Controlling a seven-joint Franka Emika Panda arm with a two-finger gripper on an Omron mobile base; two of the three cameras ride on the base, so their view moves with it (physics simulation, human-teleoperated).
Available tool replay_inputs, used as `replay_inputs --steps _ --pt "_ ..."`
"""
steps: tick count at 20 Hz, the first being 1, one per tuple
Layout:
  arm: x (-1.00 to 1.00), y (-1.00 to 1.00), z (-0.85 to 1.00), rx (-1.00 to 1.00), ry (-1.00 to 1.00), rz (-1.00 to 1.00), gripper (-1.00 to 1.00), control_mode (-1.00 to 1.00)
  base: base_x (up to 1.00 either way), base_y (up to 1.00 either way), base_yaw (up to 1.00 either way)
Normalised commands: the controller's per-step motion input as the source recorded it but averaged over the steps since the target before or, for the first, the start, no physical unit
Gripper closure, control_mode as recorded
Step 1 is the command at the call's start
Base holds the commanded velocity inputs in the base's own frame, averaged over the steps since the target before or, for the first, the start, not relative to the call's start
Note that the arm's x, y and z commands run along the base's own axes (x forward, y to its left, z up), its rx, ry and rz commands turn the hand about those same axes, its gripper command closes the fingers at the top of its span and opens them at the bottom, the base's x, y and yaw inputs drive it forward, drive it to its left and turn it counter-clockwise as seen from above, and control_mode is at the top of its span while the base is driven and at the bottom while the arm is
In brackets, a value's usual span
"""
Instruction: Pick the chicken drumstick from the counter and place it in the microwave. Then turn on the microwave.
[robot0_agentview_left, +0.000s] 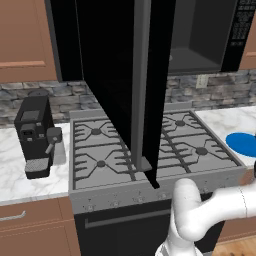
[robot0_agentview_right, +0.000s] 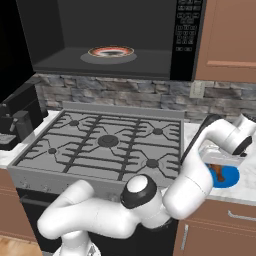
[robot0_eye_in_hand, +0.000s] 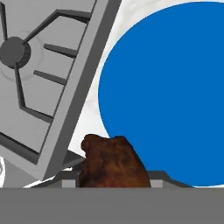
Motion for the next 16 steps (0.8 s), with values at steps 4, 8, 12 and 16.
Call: replay_inputs --steps 4,8,12,16 --pt "-0.33 0.38 0.09 0.00 0.00 0.00 1.00 -1.00 0.00 0.00 0.00" --pt "-0.34 0.38 0.07 0.00 0.00 -0.01 1.00 -1.00 0.00 0.00 0.00" --pt "-0.35 0.39 0.10 0.00 0.00 -0.02 1.00 -1.00 0.00 0.00 0.00" --pt "-0.30 0.38 0.20 0.00 -0.02 -0.04 1.00 -1.00 0.00 0.00 0.00"
